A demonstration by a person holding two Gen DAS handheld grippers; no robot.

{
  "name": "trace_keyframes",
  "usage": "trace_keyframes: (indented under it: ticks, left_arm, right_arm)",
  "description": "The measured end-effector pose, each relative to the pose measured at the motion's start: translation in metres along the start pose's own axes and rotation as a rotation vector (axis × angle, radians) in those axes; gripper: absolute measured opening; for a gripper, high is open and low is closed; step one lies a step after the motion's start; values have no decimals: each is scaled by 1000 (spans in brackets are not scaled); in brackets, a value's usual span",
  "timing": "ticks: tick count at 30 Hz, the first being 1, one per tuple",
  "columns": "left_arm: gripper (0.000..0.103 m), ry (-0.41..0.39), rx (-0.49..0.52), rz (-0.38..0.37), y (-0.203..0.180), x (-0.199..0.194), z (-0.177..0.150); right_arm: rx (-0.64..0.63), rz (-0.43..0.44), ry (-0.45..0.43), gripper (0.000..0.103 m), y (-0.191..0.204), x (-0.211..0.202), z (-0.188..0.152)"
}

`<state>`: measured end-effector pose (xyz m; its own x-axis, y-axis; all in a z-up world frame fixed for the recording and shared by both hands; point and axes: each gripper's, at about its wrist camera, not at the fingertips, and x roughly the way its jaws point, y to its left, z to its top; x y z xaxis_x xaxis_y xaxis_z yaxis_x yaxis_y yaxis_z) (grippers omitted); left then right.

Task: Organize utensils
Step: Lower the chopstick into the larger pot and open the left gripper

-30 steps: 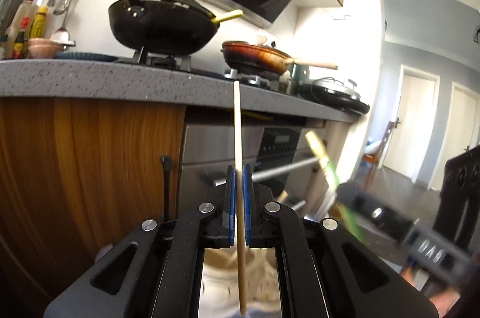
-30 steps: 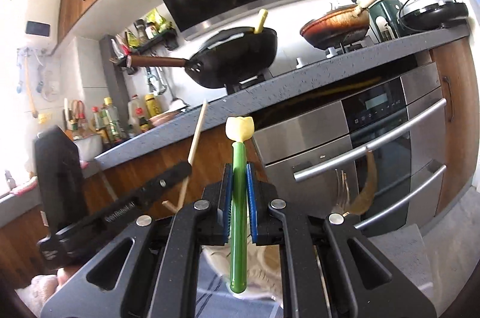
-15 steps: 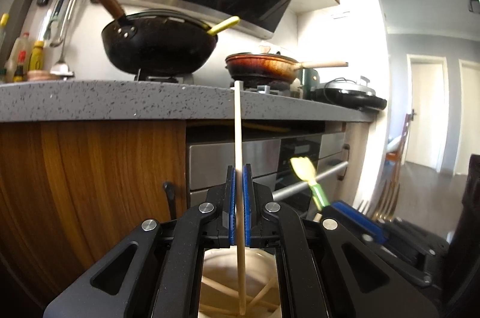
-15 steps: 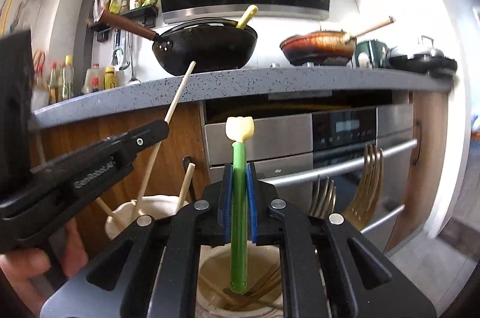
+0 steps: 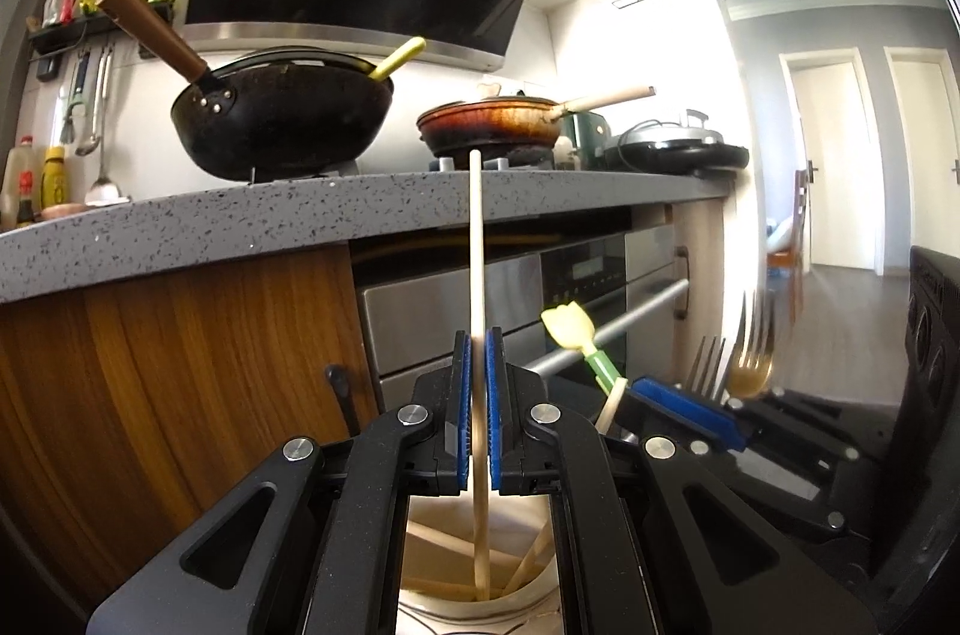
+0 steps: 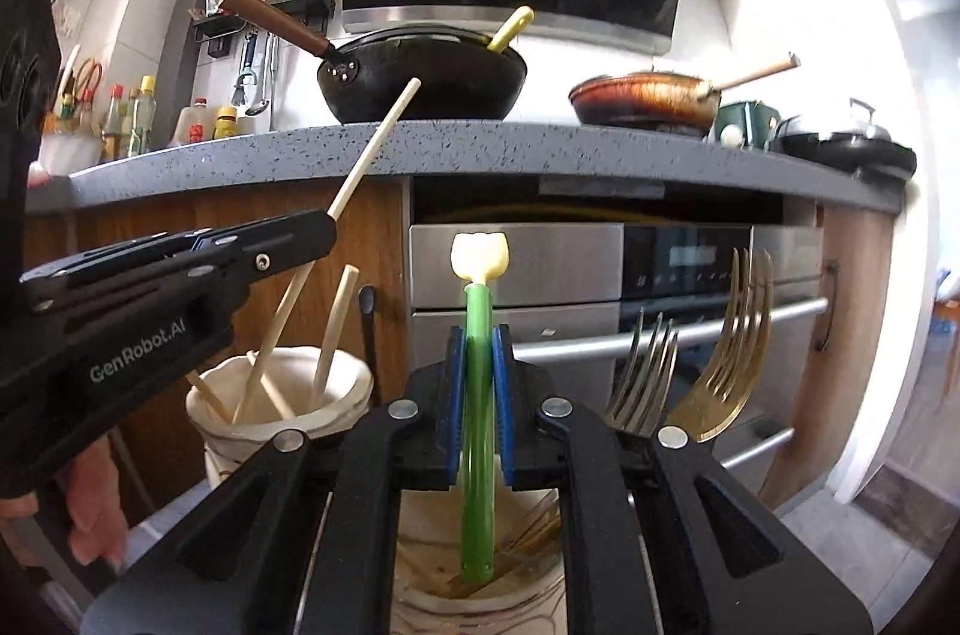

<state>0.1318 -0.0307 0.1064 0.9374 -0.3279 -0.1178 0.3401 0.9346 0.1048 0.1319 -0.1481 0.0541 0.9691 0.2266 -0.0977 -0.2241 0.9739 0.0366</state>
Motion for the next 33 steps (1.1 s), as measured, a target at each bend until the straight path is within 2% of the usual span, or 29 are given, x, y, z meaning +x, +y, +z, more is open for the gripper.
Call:
trace_keyframes:
  ticks: [5, 8, 9, 10, 12, 21, 33]
  left_arm:
    - [6, 22, -41, -3, 5, 3, 3]
    - [12, 32, -71, -13, 8, 2, 5]
    - [17, 32, -82, -17, 10, 1, 6]
    - [27, 31, -92, -20, 11, 0, 6]
    - [35, 18, -110, -17, 14, -3, 8]
    - [39, -7, -136, -2, 26, -9, 15]
    - [39, -4, -156, -6, 34, -19, 10]
  right_arm:
    - [61, 59, 38, 9, -6, 2, -1]
    - [111, 99, 49, 9, -13, 0, -2]
    - [122, 108, 49, 9, -14, -1, -1]
    - [133, 120, 47, 9, -16, -2, 0]
    - [148, 134, 43, 9, -18, -3, 1]
    - [169, 134, 49, 9, -21, 0, 1]
    - [109, 98, 82, 9, -10, 5, -5]
